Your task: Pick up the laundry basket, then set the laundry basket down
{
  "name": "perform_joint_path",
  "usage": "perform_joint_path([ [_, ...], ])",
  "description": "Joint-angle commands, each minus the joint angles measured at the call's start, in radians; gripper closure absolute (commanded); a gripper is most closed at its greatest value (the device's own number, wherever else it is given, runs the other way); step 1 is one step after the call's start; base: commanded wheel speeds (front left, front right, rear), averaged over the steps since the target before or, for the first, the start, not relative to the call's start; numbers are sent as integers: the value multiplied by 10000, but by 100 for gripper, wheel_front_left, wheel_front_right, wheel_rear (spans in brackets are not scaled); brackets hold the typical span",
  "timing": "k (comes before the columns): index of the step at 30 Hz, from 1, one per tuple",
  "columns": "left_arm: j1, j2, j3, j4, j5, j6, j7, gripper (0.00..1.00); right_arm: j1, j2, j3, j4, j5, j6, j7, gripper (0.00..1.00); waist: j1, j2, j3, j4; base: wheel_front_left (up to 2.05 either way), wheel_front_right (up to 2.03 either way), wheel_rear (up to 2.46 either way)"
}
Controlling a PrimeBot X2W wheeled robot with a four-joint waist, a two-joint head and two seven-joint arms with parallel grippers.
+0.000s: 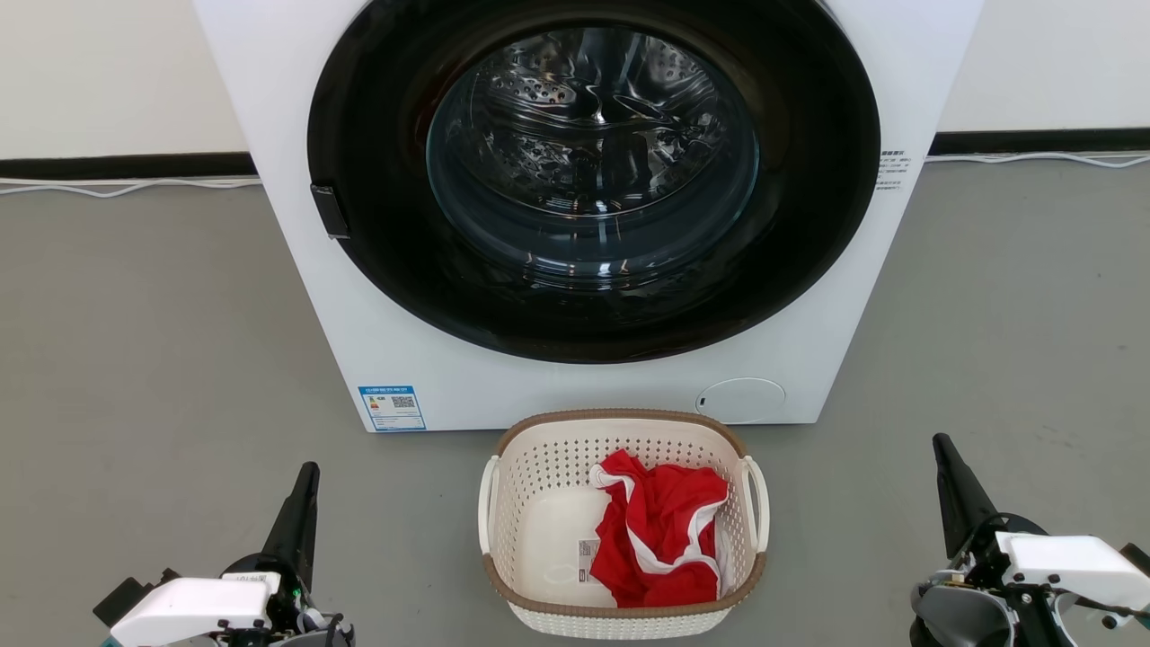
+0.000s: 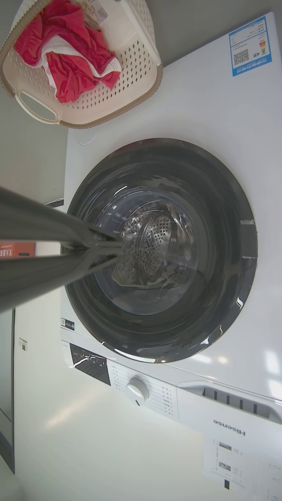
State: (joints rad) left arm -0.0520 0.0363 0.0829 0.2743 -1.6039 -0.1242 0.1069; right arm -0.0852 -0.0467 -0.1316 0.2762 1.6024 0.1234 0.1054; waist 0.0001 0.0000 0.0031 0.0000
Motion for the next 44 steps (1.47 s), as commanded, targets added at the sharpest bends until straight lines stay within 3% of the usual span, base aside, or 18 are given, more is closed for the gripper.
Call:
perform_joint_path([
  [1,-560,139,308,-291,-48,-65,63,100,-227,-35,182,-315,66,73,75,100,0,0,0,0,0,0,0],
  [44,-560,139,307,-292,-49,-65,62,100,-227,-35,183,-315,66,73,75,100,-1,0,0,0,0,0,0],
])
